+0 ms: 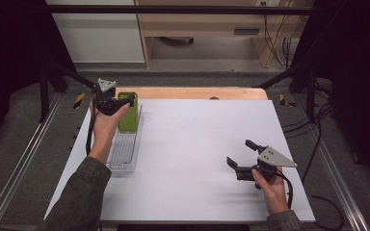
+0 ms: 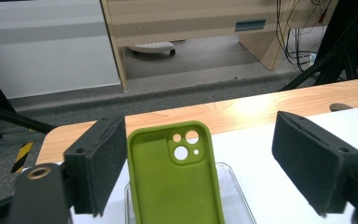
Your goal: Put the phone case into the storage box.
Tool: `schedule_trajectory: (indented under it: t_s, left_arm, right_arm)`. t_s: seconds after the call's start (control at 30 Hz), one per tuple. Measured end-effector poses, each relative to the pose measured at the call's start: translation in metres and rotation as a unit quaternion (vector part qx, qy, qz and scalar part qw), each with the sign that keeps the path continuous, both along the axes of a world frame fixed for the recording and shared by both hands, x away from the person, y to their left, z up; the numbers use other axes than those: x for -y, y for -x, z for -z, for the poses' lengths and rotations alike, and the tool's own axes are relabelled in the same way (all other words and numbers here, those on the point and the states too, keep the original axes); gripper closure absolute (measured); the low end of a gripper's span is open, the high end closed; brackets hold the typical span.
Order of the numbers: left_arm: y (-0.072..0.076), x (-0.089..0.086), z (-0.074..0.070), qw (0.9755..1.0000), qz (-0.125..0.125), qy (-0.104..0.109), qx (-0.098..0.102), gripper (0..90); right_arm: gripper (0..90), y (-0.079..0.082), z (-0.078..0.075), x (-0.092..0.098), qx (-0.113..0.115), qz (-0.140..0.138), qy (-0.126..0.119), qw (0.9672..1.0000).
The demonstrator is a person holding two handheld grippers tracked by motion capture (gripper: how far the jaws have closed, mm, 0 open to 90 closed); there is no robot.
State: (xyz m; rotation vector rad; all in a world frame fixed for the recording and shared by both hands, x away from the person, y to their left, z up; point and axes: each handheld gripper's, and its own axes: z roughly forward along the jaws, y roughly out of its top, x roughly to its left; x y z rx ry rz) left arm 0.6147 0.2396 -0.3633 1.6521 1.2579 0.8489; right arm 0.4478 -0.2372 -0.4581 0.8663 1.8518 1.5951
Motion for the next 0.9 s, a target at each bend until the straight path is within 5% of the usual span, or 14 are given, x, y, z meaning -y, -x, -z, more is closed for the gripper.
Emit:
schedule_trajectory:
  t_s: [0.9]
  left_arm:
    - [0.016,0.016,-0.005,0.9989,0.041,0.012,0.019,6.6]
  right_arm:
    - [3.9,0.000,0.000,0.000,0.000,0.001,0.002,1.0000]
